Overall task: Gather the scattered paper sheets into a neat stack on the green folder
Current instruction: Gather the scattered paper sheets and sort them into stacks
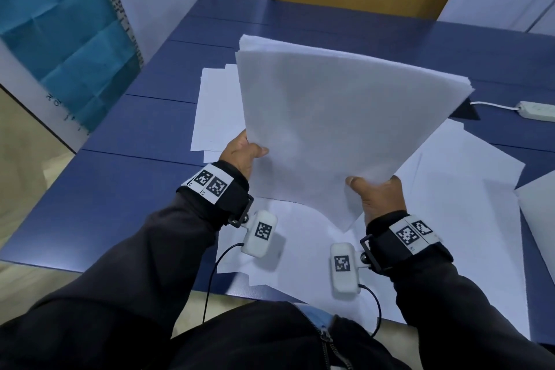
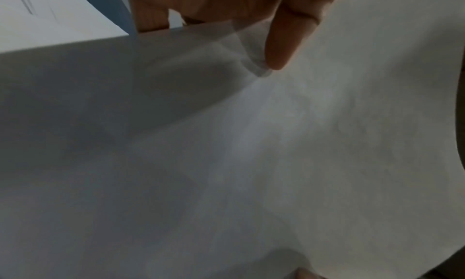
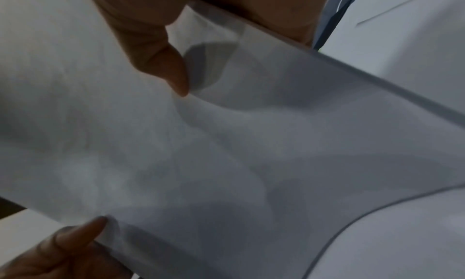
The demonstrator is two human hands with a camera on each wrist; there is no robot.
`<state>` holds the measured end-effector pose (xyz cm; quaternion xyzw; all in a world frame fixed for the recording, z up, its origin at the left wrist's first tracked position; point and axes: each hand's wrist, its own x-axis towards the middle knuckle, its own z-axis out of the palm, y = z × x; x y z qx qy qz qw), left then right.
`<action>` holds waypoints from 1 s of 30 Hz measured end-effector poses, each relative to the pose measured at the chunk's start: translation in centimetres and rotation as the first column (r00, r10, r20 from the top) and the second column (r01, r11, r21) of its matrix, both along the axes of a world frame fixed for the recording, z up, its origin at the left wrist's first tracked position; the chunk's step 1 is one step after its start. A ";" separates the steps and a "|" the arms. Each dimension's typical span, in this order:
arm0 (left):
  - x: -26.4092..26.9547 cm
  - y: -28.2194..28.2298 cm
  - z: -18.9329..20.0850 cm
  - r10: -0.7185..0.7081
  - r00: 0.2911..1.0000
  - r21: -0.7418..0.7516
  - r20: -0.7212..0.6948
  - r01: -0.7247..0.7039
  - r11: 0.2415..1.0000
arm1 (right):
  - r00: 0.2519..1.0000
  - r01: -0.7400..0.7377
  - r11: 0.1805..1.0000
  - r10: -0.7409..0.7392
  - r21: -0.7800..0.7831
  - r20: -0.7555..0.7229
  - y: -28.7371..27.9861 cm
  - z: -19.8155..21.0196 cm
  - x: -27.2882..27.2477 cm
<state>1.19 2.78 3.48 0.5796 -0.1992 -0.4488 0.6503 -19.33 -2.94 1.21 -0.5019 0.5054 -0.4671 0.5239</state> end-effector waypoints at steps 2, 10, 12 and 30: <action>0.2 0.0 -0.1 -0.002 1.000 -0.003 0.013 0.002 1.000 | 1.000 -0.013 1.000 0.013 -0.020 -0.004 -0.3 -0.1 -0.2; 0.7 -0.6 -2.0 -0.044 0.998 0.032 0.051 0.042 0.999 | 0.999 0.003 0.999 -0.001 0.053 -0.040 -0.6 -1.3 0.3; 1.0 -0.7 -2.3 -0.064 0.997 0.040 0.053 0.062 0.997 | 0.999 0.003 0.997 0.001 0.079 -0.049 -0.8 -1.6 0.3; 10.6 5.7 -6.6 -0.001 0.949 0.392 0.316 -0.130 0.911 | 0.704 -0.504 0.734 0.654 0.455 -0.276 1.9 -5.5 7.6</action>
